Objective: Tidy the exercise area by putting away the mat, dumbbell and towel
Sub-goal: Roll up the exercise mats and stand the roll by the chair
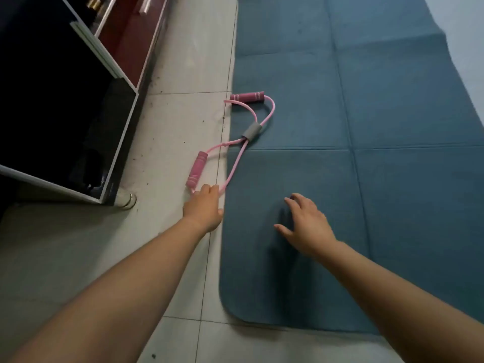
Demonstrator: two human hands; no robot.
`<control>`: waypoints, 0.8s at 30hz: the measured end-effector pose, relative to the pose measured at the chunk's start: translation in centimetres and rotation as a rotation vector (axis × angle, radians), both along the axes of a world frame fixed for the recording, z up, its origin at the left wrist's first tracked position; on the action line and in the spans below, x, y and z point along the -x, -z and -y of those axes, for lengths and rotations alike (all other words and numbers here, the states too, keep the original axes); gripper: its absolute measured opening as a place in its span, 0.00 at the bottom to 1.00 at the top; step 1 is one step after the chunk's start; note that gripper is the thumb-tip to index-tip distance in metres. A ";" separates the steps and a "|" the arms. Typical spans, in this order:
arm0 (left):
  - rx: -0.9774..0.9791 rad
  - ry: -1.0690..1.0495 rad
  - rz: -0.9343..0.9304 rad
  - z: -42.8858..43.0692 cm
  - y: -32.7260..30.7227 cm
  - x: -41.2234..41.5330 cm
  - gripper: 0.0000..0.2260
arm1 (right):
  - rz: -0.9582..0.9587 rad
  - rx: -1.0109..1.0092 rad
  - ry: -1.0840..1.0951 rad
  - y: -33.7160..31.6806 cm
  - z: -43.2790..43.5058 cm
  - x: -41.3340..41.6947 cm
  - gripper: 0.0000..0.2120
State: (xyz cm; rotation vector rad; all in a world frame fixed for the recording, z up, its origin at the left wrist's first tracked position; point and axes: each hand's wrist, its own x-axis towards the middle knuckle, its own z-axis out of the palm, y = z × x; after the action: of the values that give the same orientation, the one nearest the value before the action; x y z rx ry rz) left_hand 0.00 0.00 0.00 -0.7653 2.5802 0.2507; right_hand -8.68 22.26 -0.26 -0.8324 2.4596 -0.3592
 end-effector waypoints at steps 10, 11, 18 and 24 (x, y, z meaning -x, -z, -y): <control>0.009 0.001 -0.195 1.1 -0.9 -2.6 0.07 | -0.017 -0.026 -0.046 -1.2 0.5 0.7 0.35; 0.012 -0.011 -0.209 1.4 -1.3 -3.3 0.07 | -0.022 -0.033 -0.078 -1.6 0.8 0.9 0.35; 0.058 -0.191 -0.196 6.1 -3.1 -10.6 0.06 | -0.056 -0.117 -0.336 -4.3 3.5 1.7 0.35; 0.077 -0.362 -0.092 7.2 -4.7 -19.4 0.05 | -0.110 -0.116 -0.475 -5.4 5.3 1.6 0.34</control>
State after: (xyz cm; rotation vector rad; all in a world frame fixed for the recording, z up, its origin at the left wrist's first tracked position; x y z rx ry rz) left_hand 19.39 -7.23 4.66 -1.2776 2.5319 0.3022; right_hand -10.30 16.97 5.14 -1.3703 2.2554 0.0018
